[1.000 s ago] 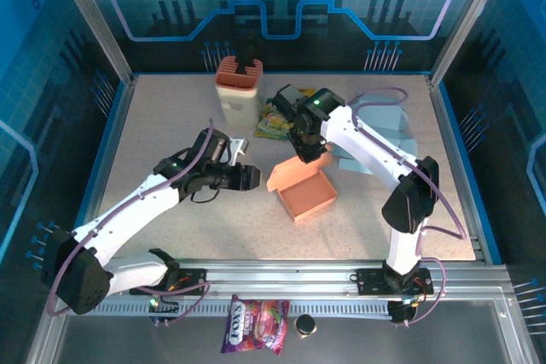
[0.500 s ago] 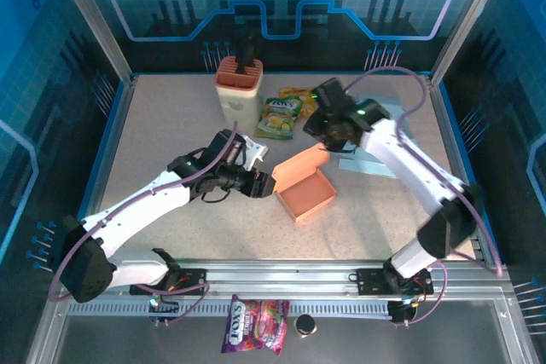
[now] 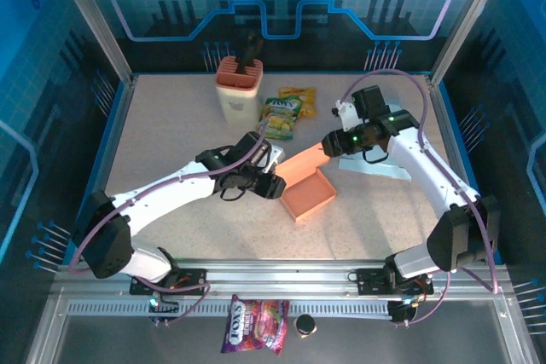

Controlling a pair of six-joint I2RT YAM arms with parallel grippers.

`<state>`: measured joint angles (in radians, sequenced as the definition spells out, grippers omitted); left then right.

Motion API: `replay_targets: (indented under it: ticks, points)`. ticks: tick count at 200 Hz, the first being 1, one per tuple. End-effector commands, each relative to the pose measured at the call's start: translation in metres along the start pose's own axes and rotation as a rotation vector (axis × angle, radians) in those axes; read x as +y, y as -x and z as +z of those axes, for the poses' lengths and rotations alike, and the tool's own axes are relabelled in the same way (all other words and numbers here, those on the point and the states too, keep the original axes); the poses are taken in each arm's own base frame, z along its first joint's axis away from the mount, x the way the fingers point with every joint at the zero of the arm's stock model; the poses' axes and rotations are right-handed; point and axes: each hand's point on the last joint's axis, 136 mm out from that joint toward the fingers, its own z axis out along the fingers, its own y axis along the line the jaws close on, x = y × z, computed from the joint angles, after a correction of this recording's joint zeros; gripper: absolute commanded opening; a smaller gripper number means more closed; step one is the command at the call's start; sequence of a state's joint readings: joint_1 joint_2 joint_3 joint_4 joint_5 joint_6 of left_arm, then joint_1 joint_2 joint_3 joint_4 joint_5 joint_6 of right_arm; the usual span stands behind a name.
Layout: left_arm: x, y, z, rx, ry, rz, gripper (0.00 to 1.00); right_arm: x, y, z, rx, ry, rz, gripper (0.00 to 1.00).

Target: Fold the paper box

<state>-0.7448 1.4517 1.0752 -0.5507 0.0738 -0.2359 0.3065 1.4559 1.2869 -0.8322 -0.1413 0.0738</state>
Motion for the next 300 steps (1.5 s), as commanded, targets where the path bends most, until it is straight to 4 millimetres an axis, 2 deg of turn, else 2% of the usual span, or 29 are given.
replay_targets:
  ticks: [1,30,79,131,170,202,218,271,295,300]
  points:
    - [0.008,0.001,0.000,0.012,0.067,-0.017,0.49,-0.002,-0.012,0.011,0.049,0.009,-0.099,0.62]
    - [0.011,-0.003,0.006,0.022,0.084,-0.038,0.46,-0.007,-0.016,0.034,0.073,0.015,-0.144,0.62]
    - [0.015,-0.003,0.014,0.034,0.108,-0.073,0.38,0.000,-0.001,0.051,0.054,0.083,-0.164,0.56]
    - [0.021,0.000,0.017,0.036,0.144,-0.089,0.27,0.007,-0.003,0.061,0.083,0.111,-0.160,0.36]
    - [0.026,0.002,0.021,0.044,0.178,-0.108,0.16,0.010,0.000,0.060,0.067,0.098,-0.155,0.21]
    - [0.031,0.009,0.021,0.026,0.222,-0.133,0.03,0.016,0.005,0.058,0.039,0.061,-0.160,0.07]
    - [0.035,0.015,0.020,0.012,0.247,-0.158,0.00,0.020,0.009,0.056,0.012,0.050,-0.152,0.00]
    - [0.051,0.035,0.017,-0.029,0.324,-0.227,0.00,0.037,0.018,0.048,-0.084,0.022,-0.123,0.00]
    - [0.058,0.046,0.016,-0.045,0.298,-0.225,0.00,0.023,0.020,0.040,-0.137,-0.033,-0.107,0.00]
    - [0.059,0.047,0.016,-0.043,0.294,-0.213,0.00,0.018,0.022,0.036,-0.157,-0.029,-0.091,0.04]
